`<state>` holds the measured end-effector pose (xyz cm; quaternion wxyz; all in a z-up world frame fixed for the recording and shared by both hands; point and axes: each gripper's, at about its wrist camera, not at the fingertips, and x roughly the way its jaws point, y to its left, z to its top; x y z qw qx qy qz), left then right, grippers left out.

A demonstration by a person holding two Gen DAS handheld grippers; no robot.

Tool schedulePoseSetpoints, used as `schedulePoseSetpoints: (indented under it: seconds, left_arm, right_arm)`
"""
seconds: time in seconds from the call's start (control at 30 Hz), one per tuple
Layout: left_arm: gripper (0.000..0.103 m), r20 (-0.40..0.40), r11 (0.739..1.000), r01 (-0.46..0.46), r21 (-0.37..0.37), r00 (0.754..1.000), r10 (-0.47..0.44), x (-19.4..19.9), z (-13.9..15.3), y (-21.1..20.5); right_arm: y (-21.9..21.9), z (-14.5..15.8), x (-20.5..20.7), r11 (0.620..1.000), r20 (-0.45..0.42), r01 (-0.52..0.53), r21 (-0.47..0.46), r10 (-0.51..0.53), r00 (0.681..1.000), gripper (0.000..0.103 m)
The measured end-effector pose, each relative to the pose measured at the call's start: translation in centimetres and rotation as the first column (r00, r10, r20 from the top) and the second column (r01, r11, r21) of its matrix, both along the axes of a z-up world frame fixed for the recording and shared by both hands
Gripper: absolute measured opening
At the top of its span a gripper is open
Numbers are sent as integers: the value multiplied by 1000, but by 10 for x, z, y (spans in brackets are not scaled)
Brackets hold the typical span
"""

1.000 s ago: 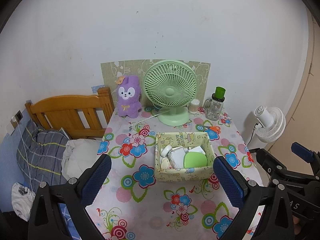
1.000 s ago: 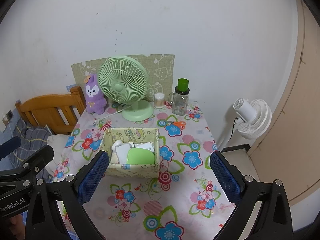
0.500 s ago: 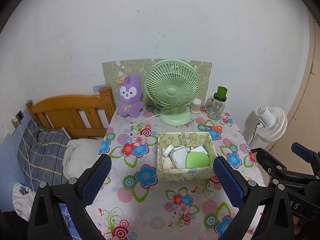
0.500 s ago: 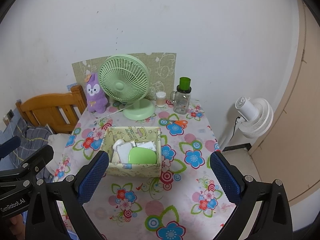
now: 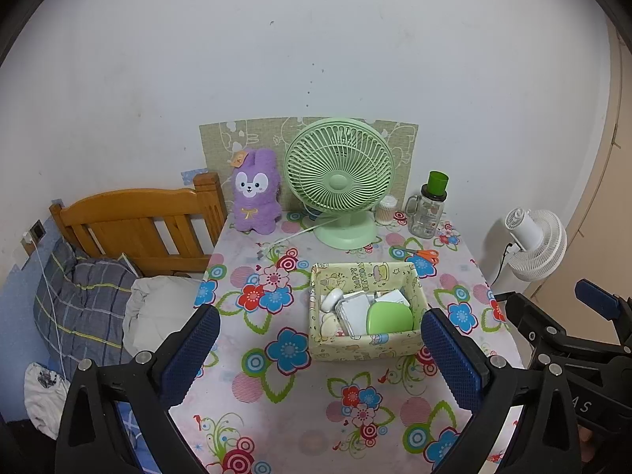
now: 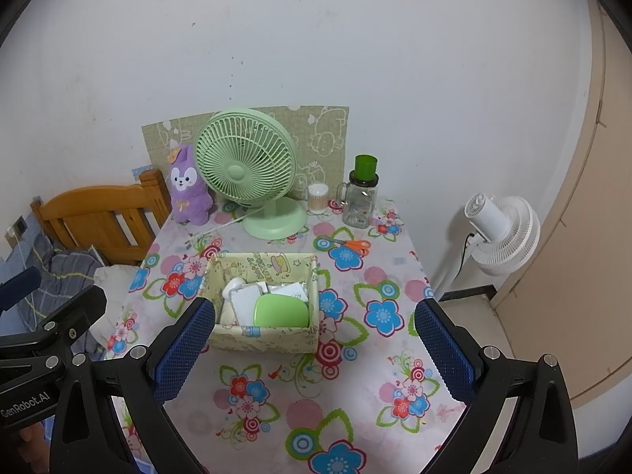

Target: Organize rigid objects

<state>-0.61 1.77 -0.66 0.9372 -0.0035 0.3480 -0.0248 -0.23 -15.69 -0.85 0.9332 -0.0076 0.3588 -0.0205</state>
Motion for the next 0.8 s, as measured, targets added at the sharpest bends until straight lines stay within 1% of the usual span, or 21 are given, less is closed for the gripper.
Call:
schedulePoseSetpoints:
  seconds: [0.37, 0.6, 0.8]
  left_arm:
    - [103, -2, 1000, 1, 1, 1000, -1, 1, 0, 0]
    - [103, -18, 1000, 4, -4, 1000, -4, 10, -4, -3]
    - [103, -35, 1000, 5, -5, 999, -5, 19, -9, -1]
  right_arm:
    - [-1, 0, 6, 1000, -5, -4, 4, 4, 1000, 102]
    - [-1, -1, 7, 1000, -6, -5, 3, 5, 1000, 102]
    - [-3, -11, 16, 1000, -26, -6, 4, 7, 1000, 102]
